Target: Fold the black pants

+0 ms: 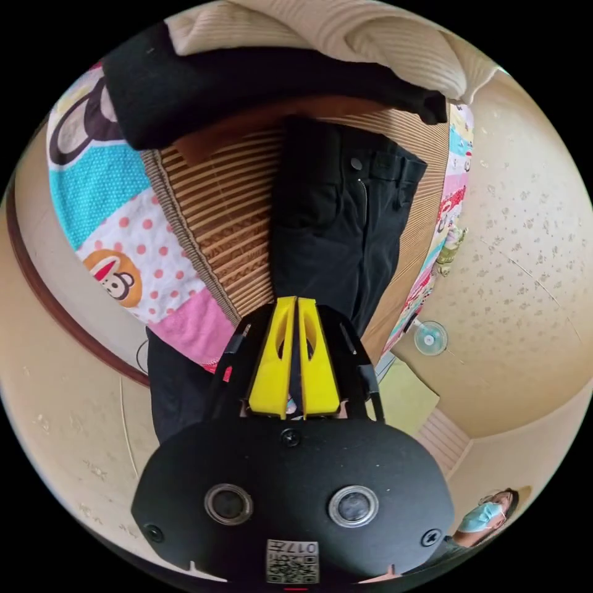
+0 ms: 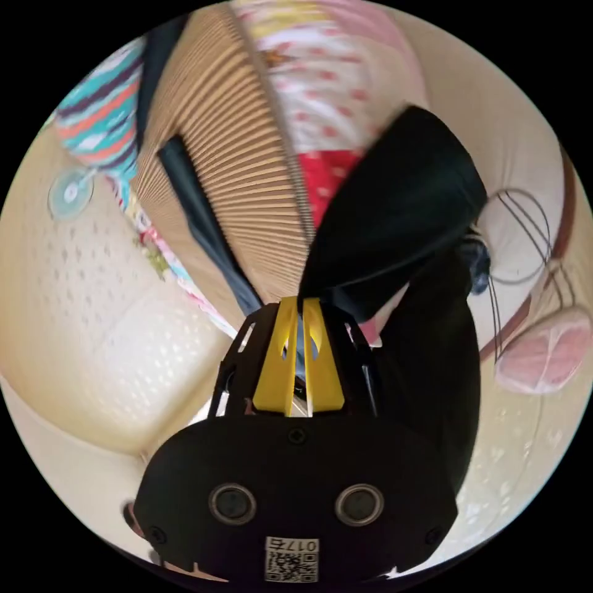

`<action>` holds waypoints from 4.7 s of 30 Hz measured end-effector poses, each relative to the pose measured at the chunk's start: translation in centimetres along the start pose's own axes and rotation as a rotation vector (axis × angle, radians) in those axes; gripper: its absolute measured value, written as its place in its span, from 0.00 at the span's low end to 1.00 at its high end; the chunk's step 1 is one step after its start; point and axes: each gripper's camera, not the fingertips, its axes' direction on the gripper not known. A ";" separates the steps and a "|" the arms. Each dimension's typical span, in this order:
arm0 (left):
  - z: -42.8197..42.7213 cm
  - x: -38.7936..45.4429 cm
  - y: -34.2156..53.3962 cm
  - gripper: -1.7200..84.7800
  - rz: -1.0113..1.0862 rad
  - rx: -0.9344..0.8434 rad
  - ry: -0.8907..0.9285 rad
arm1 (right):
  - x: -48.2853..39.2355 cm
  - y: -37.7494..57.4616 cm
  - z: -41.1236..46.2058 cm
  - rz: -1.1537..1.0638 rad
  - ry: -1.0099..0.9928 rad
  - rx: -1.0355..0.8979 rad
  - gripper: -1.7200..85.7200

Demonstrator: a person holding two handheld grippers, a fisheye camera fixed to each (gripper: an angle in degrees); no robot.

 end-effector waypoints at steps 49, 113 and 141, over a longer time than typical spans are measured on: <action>4.6 -11.0 11.5 0.08 -0.127 0.204 0.212 | -1.7 4.6 -7.9 -0.032 -0.068 0.113 0.16; 30.6 10.0 12.3 0.01 0.648 -0.243 -0.610 | -6.9 -3.2 9.4 -0.350 0.183 0.258 0.10; 23.7 7.1 -3.2 0.20 0.144 0.190 -0.112 | 2.4 1.1 -3.4 -0.163 -0.296 0.277 0.03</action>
